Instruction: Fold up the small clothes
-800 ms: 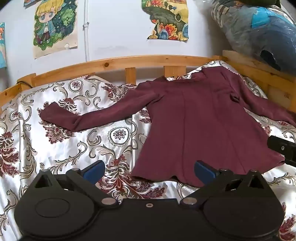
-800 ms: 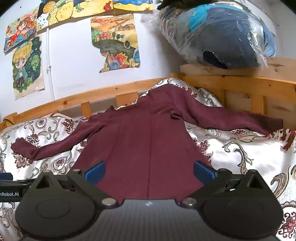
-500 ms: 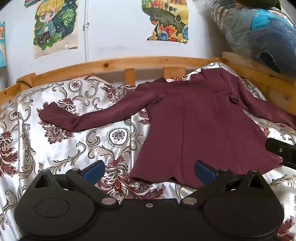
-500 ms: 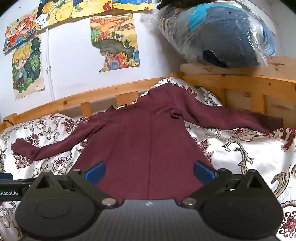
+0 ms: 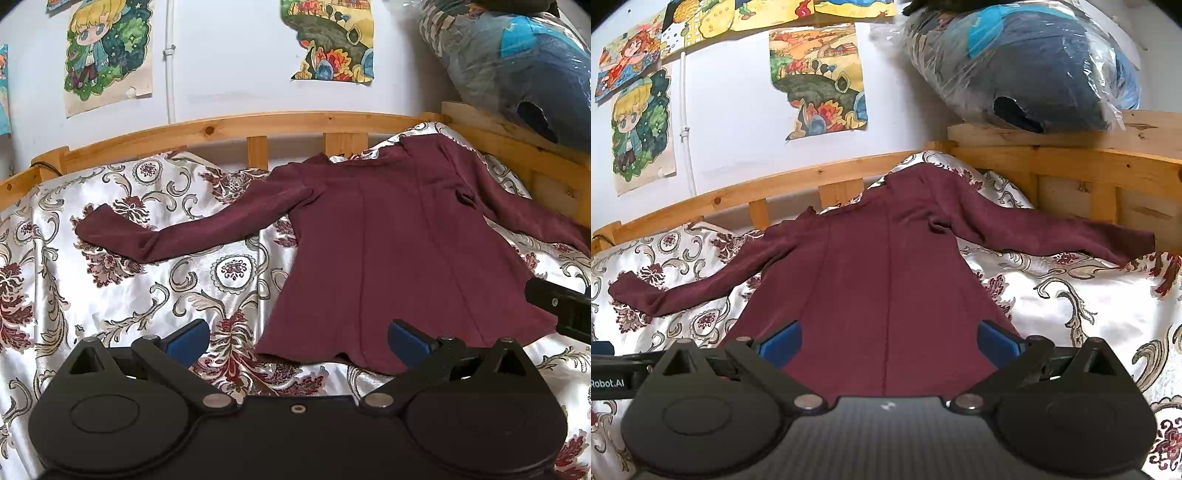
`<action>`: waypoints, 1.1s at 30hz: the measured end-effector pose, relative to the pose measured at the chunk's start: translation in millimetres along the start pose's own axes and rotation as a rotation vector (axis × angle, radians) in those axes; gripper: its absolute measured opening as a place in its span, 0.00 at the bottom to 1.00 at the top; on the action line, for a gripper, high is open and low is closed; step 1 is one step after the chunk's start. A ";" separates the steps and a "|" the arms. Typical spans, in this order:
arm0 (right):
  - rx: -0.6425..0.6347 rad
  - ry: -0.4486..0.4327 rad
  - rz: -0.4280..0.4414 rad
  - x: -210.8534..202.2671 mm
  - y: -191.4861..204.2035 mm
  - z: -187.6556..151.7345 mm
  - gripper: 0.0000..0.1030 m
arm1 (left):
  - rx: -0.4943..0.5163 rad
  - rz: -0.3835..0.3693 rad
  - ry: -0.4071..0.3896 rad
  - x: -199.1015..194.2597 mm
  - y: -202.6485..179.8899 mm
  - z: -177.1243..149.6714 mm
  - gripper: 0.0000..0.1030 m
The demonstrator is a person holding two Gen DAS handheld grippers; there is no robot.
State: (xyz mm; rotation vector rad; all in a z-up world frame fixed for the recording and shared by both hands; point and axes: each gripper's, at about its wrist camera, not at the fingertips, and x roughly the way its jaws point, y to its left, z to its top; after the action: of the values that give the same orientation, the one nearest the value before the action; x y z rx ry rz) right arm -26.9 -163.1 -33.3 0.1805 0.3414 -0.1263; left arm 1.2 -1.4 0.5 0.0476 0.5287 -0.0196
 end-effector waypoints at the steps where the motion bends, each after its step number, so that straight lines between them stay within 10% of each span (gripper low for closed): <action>1: 0.000 0.000 0.001 0.0 0.2 0.0 1.00 | -0.001 0.001 -0.001 -0.2 0.0 -0.1 0.99; 33: 0.007 0.001 -0.009 0.3 -1.8 -0.1 1.00 | 0.013 -0.006 -0.007 -2.5 -3.8 0.3 0.99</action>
State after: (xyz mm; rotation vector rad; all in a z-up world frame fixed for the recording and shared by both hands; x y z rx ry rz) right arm -27.0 -164.9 -33.8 0.1863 0.3430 -0.1365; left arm -1.0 -5.2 1.9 0.0582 0.5214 -0.0291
